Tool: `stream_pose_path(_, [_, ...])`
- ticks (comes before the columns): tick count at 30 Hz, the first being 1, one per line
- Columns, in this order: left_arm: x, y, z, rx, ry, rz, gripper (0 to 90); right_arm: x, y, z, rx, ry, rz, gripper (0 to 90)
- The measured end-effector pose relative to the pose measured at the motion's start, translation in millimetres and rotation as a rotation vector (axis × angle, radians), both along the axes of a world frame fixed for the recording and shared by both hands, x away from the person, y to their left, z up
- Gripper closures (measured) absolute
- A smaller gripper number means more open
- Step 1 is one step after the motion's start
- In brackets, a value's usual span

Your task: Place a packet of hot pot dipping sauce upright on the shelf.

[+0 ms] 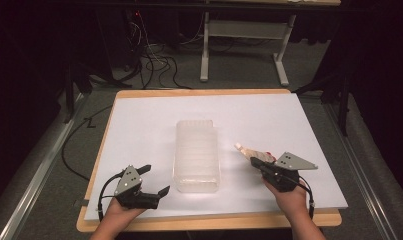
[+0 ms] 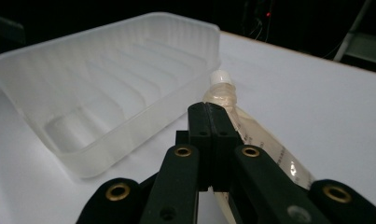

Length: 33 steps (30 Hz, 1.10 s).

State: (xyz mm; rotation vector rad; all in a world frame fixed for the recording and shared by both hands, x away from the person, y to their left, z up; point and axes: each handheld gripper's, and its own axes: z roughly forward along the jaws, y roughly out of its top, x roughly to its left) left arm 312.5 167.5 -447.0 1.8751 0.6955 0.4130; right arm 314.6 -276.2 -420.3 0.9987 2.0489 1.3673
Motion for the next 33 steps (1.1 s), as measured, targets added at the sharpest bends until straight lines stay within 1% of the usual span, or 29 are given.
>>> stream_pose_path(3, [0.0, -0.1, -0.1, 0.0, -0.001, 0.0, 6.0, -2.8, -12.7, 8.6, 0.032, -0.036, -0.036, 90.0])
stream_pose_path(5, [0.0, 0.0, 0.0, 0.001, -0.001, 0.0, 5.9, -4.6, -23.4, 14.2, 0.063, -0.058, -0.063, 90.0])
stream_pose_path(9, [0.1, -0.1, 0.0, 0.001, 0.0, 0.0, 6.0, -6.8, -41.9, 20.8, 0.102, -0.089, -0.118, 90.0])
stream_pose_path(10, [0.1, -0.1, 0.0, 0.0, 0.0, 0.0, 6.0, -7.3, -46.5, 21.8, 0.114, -0.091, -0.132, 90.0])
stream_pose_path(11, [0.1, -0.1, 0.0, 0.001, 0.0, 0.0, 6.0, -7.9, -55.1, 23.1, 0.13, -0.1, -0.156, 90.0])
stream_pose_path(12, [0.1, -0.1, 0.0, 0.001, 0.0, 0.0, 6.0, -7.9, -55.1, 23.1, 0.13, -0.1, -0.156, 90.0])
stream_pose_path(16, [0.2, -0.3, -0.1, 0.001, 0.0, 0.0, 6.0, -8.9, -69.4, 24.0, 0.153, -0.108, -0.197, 90.0])
stream_pose_path(17, [0.1, -0.4, -0.1, 0.003, 0.0, -0.001, 6.0, -9.1, -72.2, 24.0, 0.157, -0.11, -0.21, 90.0])
stream_pose_path(18, [0.1, -0.4, -0.1, 0.001, 0.001, -0.002, 6.0, -9.5, -78.5, 23.8, 0.172, -0.111, -0.233, 90.0])
stream_pose_path(19, [0.1, -0.4, -0.1, 0.001, 0.001, -0.002, 6.0, -9.5, -78.5, 23.8, 0.172, -0.111, -0.233, 90.0])
stream_pose_path(21, [0.1, -0.3, -0.1, 0.001, 0.001, -0.001, 6.0, -9.3, -84.4, 23.1, 0.173, -0.117, -0.248, 90.0])
stream_pose_path(22, [0.1, -0.3, 0.0, 0.002, 0.0, -0.001, 6.0, -9.3, -89.7, 22.2, 0.183, -0.121, -0.27, 90.0])
stream_pose_path(24, [-0.1, -0.5, -0.1, 0.001, 0.001, -0.002, 6.0, -9.2, -92.3, 21.5, 0.185, -0.123, -0.276, 90.0])
stream_pose_path(26, [0.0, -0.5, -0.1, 0.001, 0.001, -0.002, 6.0, -8.9, -98.3, 20.0, 0.202, -0.121, -0.289, 90.0])
stream_pose_path(28, [0.0, -0.4, 0.0, 0.002, 0.0, -0.002, 6.0, -8.8, -103.0, 19.0, 0.204, -0.12, -0.303, 90.0])
stream_pose_path(33, [-0.3, -0.7, 0.0, 0.003, -0.001, -0.004, 6.0, -8.7, -108.3, 16.7, 0.21, -0.122, -0.311, 90.0])
